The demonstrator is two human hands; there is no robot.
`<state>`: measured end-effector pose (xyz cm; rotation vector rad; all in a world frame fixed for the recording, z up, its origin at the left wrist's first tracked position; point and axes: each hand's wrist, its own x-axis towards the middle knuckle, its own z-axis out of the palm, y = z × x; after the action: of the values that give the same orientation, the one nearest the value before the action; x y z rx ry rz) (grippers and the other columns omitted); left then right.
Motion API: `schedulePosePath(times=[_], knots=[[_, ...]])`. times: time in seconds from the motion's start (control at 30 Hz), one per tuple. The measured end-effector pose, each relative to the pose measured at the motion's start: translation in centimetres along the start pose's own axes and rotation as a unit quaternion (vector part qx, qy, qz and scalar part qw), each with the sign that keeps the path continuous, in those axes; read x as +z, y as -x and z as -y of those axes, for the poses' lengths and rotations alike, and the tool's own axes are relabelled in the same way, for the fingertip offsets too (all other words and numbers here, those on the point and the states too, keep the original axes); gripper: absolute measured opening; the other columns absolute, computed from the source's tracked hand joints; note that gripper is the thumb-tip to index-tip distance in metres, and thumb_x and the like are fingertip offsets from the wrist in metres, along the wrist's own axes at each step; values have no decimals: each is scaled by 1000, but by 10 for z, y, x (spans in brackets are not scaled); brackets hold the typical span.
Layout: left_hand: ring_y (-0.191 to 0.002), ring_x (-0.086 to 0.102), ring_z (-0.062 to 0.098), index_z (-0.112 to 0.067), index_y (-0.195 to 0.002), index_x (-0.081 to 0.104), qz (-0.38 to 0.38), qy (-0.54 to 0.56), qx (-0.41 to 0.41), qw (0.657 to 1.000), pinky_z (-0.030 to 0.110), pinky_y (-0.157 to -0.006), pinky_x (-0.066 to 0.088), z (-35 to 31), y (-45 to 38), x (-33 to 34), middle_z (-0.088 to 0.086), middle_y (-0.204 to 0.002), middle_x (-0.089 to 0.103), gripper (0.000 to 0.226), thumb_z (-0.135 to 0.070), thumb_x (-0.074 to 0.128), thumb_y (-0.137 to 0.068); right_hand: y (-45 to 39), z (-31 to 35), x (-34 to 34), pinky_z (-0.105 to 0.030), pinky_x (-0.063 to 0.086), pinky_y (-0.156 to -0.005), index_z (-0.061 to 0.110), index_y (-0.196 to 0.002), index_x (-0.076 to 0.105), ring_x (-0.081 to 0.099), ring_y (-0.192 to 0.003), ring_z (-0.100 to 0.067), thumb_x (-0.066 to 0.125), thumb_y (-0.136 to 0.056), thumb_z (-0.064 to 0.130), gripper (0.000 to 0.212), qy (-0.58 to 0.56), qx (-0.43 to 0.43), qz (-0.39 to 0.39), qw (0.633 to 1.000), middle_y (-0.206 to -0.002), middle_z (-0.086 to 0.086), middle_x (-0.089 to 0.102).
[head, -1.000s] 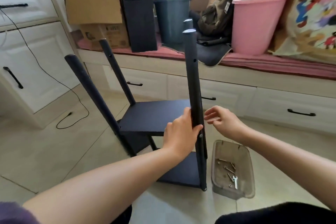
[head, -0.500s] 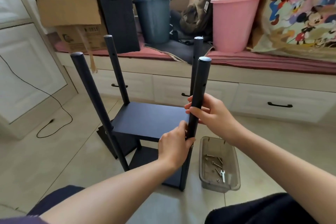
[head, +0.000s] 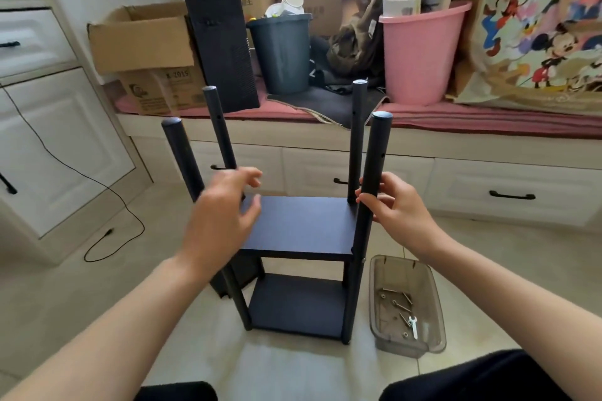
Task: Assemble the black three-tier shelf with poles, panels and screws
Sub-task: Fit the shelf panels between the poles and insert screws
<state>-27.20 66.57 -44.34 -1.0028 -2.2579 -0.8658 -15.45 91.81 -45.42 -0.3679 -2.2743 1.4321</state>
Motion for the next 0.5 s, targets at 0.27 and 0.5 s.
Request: schedulePosePath(times=[0.27,0.5], knots=[[-108,53,10,-22,-133,42,-140,94,-190,967,29,-93,46,48,7,-29,-9,-121,50,57,-13,75,-87,3,-2,8,-45,58,-88,14,-120,57,68,-98,-18,60,-98,19,24,27,-5,-44,999,-109,2,66],[-100,59,7,-18,-137,45,16,147,-278,949,17,-78,45,73,15,-20,-7,-120,58,53,-20,72,-92,3,-1,11,-42,58,-86,12,-120,57,67,-96,-20,59,-98,20,23,46,4,-65,997,-109,-1,65]])
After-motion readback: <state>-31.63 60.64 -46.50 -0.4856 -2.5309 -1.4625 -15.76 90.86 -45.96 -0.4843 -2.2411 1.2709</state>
